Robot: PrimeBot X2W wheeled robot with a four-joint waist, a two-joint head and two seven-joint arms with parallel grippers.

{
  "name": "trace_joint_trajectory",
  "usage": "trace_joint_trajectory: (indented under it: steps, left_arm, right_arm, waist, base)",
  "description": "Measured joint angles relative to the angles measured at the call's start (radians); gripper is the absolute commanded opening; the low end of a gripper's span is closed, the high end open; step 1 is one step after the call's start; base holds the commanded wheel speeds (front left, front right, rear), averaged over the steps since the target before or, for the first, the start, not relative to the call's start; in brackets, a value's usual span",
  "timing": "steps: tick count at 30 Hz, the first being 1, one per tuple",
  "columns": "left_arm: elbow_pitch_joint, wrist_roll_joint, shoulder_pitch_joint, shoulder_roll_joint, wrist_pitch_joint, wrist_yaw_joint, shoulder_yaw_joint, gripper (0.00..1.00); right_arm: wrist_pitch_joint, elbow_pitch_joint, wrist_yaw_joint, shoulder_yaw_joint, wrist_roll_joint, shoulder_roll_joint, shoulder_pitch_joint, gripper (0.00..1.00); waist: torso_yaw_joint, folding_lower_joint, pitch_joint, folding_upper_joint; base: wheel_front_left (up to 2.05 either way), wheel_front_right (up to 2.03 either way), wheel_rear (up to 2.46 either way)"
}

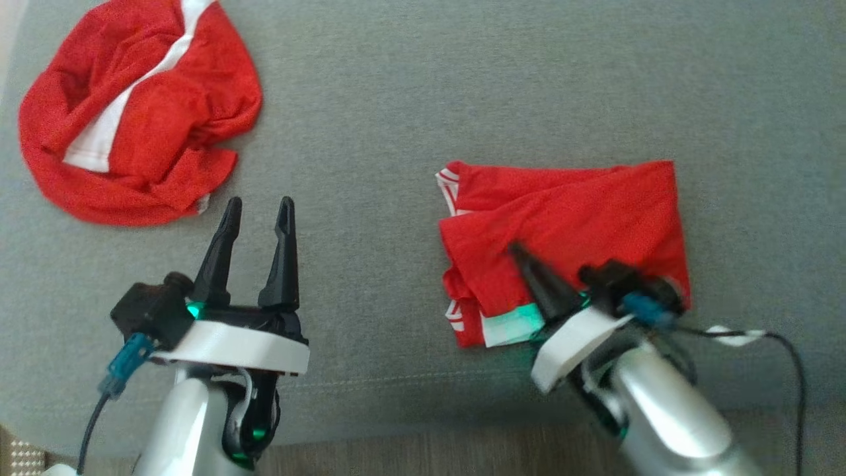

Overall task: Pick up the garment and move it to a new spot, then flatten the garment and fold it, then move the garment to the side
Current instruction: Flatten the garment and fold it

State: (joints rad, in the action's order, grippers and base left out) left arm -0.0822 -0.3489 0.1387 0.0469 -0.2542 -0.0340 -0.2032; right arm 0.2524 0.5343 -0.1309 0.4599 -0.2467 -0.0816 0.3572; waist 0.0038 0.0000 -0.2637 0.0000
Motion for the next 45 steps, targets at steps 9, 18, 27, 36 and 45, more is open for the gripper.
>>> trace_joint_trajectory:
  steps: [9, 18, 27, 36, 45]
  left_arm:
    - [0.000, 0.006, 0.000, 0.000, 0.000, 0.000, 0.010, 1.00]
    - [-0.002, 0.016, 0.010, 0.000, 0.000, -0.003, 0.010, 1.00]
    - [-0.009, 0.022, 0.014, 0.000, 0.000, -0.010, 0.018, 1.00]
    - [-0.009, 0.021, -0.011, 0.000, 0.000, -0.010, 0.017, 1.00]
    - [-0.007, 0.021, -0.037, 0.000, 0.000, -0.007, 0.014, 1.00]
  right_arm:
    - [0.000, -0.097, 0.000, -0.282, 0.126, -0.002, -0.057, 0.00]
    - [0.000, 0.049, 0.000, -0.332, 0.158, 0.014, -0.023, 0.00]
    - [0.000, 0.111, 0.000, -0.331, 0.133, 0.015, 0.037, 0.00]
    - [0.000, -0.176, 0.000, -0.431, 0.104, 0.013, -0.064, 0.00]
    - [0.000, -0.368, 0.000, -0.478, 0.147, 0.016, -0.140, 1.00]
  waist:
    - [-0.040, 0.0000, 0.013, 0.0000]
    - [-0.054, 0.0000, -0.005, 0.0000]
    - [-0.059, 0.0000, 0.012, 0.0000]
    - [-0.079, 0.0000, 0.059, 0.0000]
    - [-0.092, 0.0000, 0.096, 0.0000]
  base:
    - [0.00, 0.00, 0.00]
    - [0.00, 0.00, 0.00]
    - [0.00, 0.00, 0.00]
    - [0.00, 0.00, 0.00]
    - [0.00, 0.00, 0.00]
